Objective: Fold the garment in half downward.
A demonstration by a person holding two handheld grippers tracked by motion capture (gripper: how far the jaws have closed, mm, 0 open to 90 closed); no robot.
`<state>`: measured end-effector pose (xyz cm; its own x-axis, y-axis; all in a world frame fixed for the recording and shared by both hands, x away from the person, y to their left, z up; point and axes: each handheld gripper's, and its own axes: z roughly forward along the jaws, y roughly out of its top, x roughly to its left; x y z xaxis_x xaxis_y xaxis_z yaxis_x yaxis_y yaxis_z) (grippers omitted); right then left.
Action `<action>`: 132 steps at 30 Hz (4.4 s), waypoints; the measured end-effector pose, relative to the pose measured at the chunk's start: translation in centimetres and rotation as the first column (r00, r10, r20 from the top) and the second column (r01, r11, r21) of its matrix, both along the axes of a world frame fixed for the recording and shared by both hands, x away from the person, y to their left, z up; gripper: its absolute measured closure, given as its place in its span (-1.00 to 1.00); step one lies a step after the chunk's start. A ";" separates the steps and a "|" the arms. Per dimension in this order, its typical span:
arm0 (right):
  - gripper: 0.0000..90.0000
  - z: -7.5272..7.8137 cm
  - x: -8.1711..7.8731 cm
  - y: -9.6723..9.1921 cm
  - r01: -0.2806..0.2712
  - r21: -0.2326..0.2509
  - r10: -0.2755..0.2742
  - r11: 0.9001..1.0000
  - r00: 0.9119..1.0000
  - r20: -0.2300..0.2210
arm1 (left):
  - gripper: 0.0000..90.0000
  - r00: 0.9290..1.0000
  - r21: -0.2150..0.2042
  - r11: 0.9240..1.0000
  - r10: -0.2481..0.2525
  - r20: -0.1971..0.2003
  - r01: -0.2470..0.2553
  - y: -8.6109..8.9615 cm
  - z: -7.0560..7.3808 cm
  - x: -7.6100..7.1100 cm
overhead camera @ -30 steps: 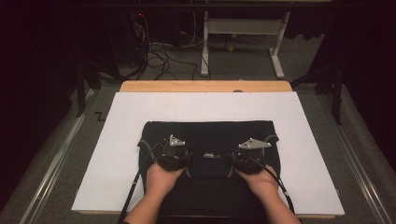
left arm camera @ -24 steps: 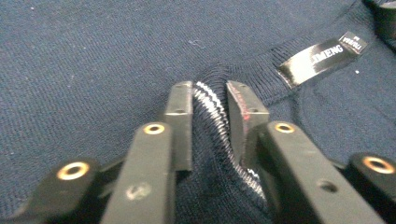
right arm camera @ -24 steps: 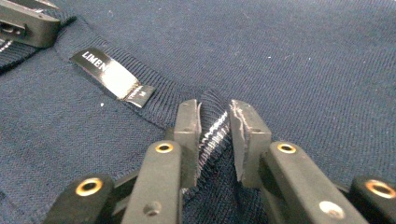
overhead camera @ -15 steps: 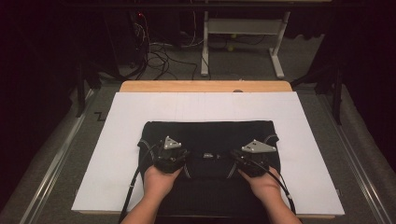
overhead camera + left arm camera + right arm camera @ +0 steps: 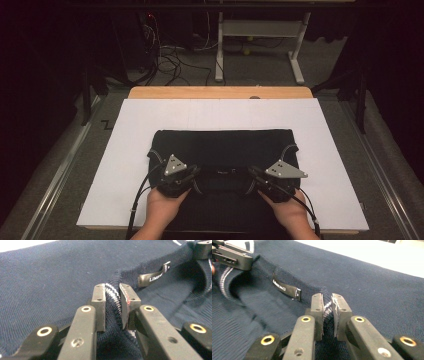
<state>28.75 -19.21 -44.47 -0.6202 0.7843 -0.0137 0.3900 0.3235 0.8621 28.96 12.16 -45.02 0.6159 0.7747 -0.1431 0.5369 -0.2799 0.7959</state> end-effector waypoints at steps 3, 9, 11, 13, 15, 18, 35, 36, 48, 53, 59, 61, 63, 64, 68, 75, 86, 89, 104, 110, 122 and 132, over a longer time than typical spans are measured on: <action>0.81 0.1 -0.7 -0.1 -0.012 -0.004 0.012 1.000 1.000 0.018 | 0.61 1.000 -0.007 1.000 -0.010 0.008 0.010 0.2 -0.1 -0.8; 0.81 0.3 -2.0 -0.4 -0.025 0.015 0.024 1.000 0.999 0.030 | 0.60 0.999 -0.010 0.999 -0.034 0.031 0.034 0.2 0.0 -2.2; 0.81 0.3 -2.5 -0.5 -0.030 0.018 0.029 0.999 0.999 0.029 | 0.60 0.998 0.002 0.999 -0.042 0.042 0.042 0.1 0.0 -2.5; 0.81 0.2 -3.0 -0.7 -0.038 0.021 0.037 0.999 0.999 0.030 | 0.60 0.998 -0.002 0.999 -0.049 0.042 0.049 0.0 0.1 -2.9; 0.81 0.2 -3.5 -0.8 -0.047 0.025 0.046 0.999 0.998 0.033 | 0.60 0.997 -0.009 0.999 -0.052 0.048 0.053 0.0 0.2 -3.2; 0.81 0.2 -4.3 -1.0 -0.054 0.026 0.053 0.998 0.998 0.032 | 0.60 0.997 -0.023 0.998 -0.062 0.049 0.063 0.1 0.5 -3.6; 0.81 0.0 -5.6 -1.5 -0.069 0.013 0.068 0.998 0.997 0.032 | 0.49 0.994 -0.047 0.996 -0.076 0.073 0.079 0.5 1.6 -5.4; 0.81 0.0 -5.6 -1.5 -0.069 0.015 0.069 0.997 0.997 0.030 | 0.47 0.995 -0.051 0.996 -0.073 0.074 0.077 0.5 1.6 -5.4; 0.81 0.0 -6.0 -1.5 -0.075 0.002 0.075 0.997 0.997 0.028 | 0.46 0.996 -0.105 0.994 -0.018 0.092 0.028 2.1 2.5 -4.6; 0.81 -0.1 -6.1 -1.4 -0.082 -0.003 0.082 0.997 0.996 0.024 | 0.46 0.997 -0.093 0.995 -0.013 0.071 0.019 2.3 2.0 -4.3; 0.77 -0.2 -6.6 -1.5 -0.095 0.002 0.095 0.995 0.995 0.015 | 0.46 0.999 -0.082 0.996 -0.016 0.033 0.019 2.3 1.1 -3.9; 0.69 -0.1 -6.7 -1.5 -0.102 0.008 0.101 0.995 0.995 0.016 | 0.46 0.999 -0.082 0.997 -0.011 0.030 0.013 2.4 1.0 -3.8; 0.60 0.1 -6.8 -1.7 -0.107 0.029 0.107 0.994 0.994 0.014 | 0.46 0.999 -0.080 0.997 -0.007 0.033 0.009 2.5 1.0 -3.8; 0.57 0.2 -6.9 -1.7 -0.110 0.033 0.110 0.993 0.994 0.017 | 0.46 0.999 -0.080 0.997 -0.007 0.035 0.010 2.5 1.1 -3.9; 0.53 0.7 -7.0 -1.8 -0.108 0.055 0.106 0.993 0.994 0.033 | 0.46 0.999 -0.072 0.997 -0.017 0.036 0.019 2.3 1.1 -4.1; 0.86 0.8 -6.1 -1.2 -0.086 0.049 0.085 0.995 0.996 0.022 | 0.39 0.999 -0.051 0.998 -0.034 0.027 0.036 1.8 0.8 -4.6; 1.00 -1.6 -5.2 0.1 -0.087 -0.062 0.081 0.994 0.992 -0.093 | 0.42 0.998 0.021 0.999 -0.038 -0.055 0.039 2.0 -1.2 -5.6; 1.00 -2.2 -5.4 -0.1 -0.086 -0.084 0.075 0.993 0.990 -0.123 | 0.42 0.997 0.042 0.998 -0.039 -0.071 0.042 2.1 -1.6 -6.0; 1.00 -1.7 -6.2 -1.1 -0.071 -0.038 0.067 0.997 0.993 -0.098 | 0.41 0.996 0.033 0.998 -0.046 -0.076 0.049 2.7 -2.0 -6.9; 1.00 -1.1 -5.4 -1.4 -0.043 -0.004 0.043 0.999 0.997 -0.068 | 0.40 0.999 0.006 1.000 -0.029 -0.027 0.029 3.5 -0.8 -6.1; 0.80 0.1 -2.9 -2.5 0.011 0.053 -0.010 0.999 1.000 -0.021 | 0.10 0.999 -0.011 1.000 -0.016 0.030 0.016 5.7 0.7 -3.8; 0.31 0.6 -1.0 -2.3 0.026 0.091 -0.025 0.995 1.000 -0.016 | -0.19 0.995 -0.065 0.998 0.032 0.090 -0.027 7.8 1.7 -1.7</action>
<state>27.70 -21.51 -43.89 -0.5997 0.7973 0.0679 0.4101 0.2333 0.8817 27.23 19.98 -43.29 0.6056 0.7839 -0.1370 0.4688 -0.2123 0.8574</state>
